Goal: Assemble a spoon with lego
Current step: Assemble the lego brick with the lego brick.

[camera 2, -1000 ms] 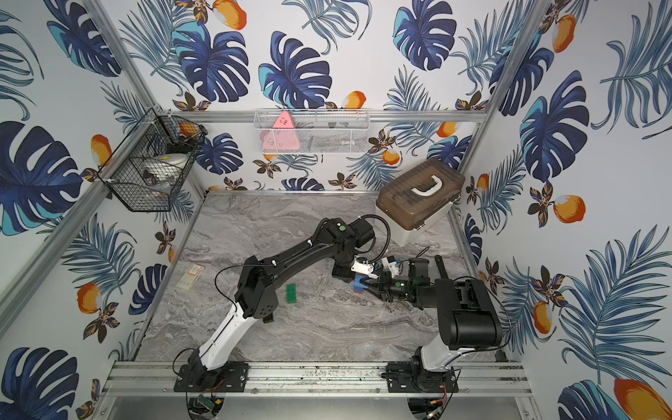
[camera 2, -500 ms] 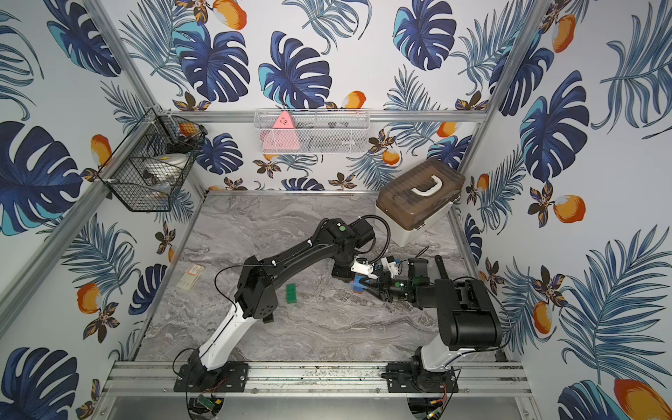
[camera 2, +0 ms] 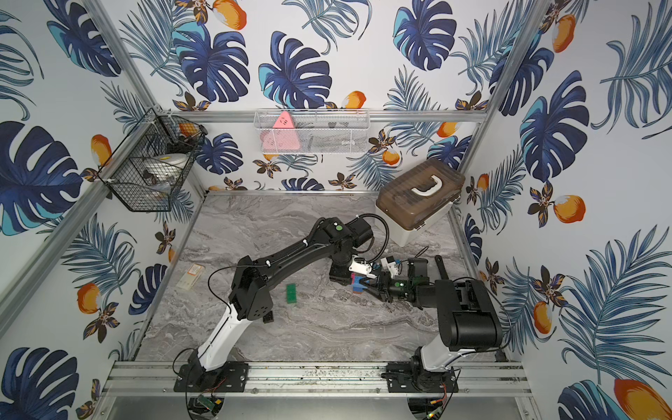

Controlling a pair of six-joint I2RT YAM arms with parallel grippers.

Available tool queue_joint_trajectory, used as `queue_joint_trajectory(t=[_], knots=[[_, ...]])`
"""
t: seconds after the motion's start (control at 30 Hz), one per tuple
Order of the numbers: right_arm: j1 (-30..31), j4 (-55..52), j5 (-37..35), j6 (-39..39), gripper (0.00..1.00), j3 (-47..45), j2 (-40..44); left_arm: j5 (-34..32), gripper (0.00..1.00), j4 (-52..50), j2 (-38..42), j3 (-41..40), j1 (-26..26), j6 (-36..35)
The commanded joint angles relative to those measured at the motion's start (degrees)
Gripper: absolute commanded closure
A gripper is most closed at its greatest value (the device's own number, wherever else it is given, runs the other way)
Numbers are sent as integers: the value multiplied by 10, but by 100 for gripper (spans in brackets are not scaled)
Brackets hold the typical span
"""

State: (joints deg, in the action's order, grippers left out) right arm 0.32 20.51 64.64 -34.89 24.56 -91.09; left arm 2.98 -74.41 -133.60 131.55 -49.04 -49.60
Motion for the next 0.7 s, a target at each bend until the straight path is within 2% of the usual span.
queue_joint_trajectory(t=[0.0,0.5,0.67], knots=[[0,-14,-20,4,48,0,3,4,31,1,15,-6,0,-8],[2,7,-13,-8,31,-6,14,2,30,13,36,-18,5,-1],[1,-1,-15,-5,29,-5,21,0,29,42,47,-21,8,2]])
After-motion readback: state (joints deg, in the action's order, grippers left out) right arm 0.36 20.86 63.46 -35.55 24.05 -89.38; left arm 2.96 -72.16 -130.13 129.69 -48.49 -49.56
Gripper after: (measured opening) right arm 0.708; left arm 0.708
